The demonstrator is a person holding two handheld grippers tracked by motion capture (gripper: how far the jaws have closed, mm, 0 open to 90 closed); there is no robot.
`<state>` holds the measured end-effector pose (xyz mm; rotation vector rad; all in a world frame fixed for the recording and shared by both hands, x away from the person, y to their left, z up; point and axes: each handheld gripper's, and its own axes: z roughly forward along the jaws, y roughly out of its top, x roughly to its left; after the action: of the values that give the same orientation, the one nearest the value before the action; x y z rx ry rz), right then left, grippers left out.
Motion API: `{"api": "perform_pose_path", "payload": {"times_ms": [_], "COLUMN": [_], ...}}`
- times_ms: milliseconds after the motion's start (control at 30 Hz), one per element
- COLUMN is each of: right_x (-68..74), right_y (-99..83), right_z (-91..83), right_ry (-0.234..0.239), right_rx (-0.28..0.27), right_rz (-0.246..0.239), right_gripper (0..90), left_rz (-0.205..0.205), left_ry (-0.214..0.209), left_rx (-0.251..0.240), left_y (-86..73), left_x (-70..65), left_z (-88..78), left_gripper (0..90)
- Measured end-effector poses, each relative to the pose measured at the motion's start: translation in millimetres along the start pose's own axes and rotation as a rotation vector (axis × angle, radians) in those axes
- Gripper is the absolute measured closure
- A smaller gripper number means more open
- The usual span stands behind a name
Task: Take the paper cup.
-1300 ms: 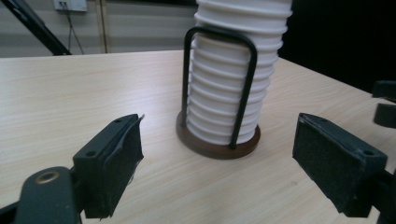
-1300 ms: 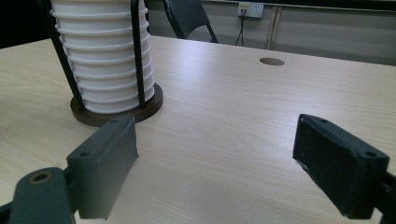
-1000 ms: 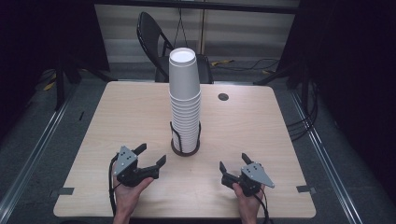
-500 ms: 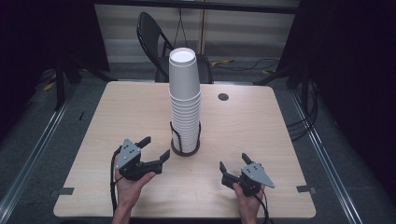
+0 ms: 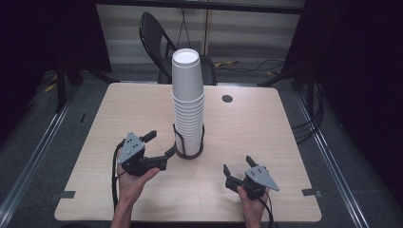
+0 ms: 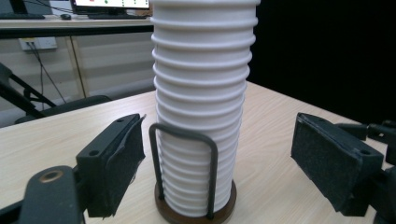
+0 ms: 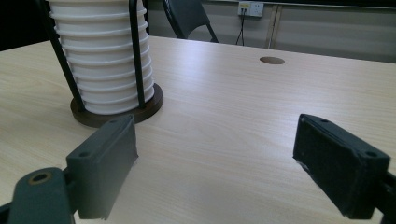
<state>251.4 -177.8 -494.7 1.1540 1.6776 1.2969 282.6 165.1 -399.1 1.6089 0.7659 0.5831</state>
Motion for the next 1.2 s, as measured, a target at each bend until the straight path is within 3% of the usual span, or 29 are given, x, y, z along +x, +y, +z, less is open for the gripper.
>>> {"api": "perform_pose_path", "payload": {"times_ms": [167, 300, 400, 633, 900, 1200], "right_x": [-0.3, -0.4, -0.5, 0.1, 0.3, 0.1], "right_y": [-0.1, -0.2, -0.1, -0.1, -0.1, -0.1], "right_z": [-0.4, -0.5, -0.3, -0.3, -0.1, -0.3], "right_ry": [0.001, 0.001, -0.002, -0.008, -0.009, -0.009], "right_rx": [-0.003, -0.004, -0.002, -0.002, -0.003, -0.003], "right_rz": [0.003, 0.003, 0.004, 0.002, -0.001, 0.002], "right_gripper": [13.1, 13.1, 13.1, 13.0, 13.0, 13.0], "left_rz": [-0.002, 0.022, -0.01, 0.008, 0.004, 0.04], "left_ry": [-0.016, 0.012, -0.012, 0.014, -0.036, -0.063], "left_rx": [-0.014, -0.03, -0.061, -0.047, -0.046, -0.059], "left_y": [8.3, 16.2, 21.6, 29.6, 44.8, 65.0], "left_x": [0.5, 0.4, 2.5, 7.5, 18.9, 16.7], "left_z": [2.9, 3.8, 3.3, 5.5, 9.4, 16.1], "left_gripper": [17.3, 20.2, 20.8, 20.3, 20.0, 15.7]}}
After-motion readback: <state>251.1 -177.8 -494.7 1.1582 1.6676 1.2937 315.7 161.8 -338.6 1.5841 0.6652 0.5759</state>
